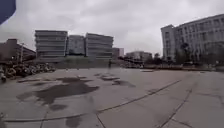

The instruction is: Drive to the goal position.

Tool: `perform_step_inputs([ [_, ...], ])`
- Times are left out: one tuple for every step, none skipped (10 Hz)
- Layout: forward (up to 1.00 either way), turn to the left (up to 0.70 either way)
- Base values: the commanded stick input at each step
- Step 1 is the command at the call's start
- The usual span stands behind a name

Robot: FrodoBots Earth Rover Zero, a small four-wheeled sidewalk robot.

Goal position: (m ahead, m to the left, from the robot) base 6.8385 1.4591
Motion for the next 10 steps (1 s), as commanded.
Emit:
perform_step_inputs([
  [0.7,0.16],
  [0.7,0.26],
  [0.7,0.33],
  [0.7,0.35],
  [0.7,0.35],
  [0.7,0.34],
  [0.7,0.33],
  [0.7,0.31],
  [0.7,0.01],
  [0.7,0.0],
])
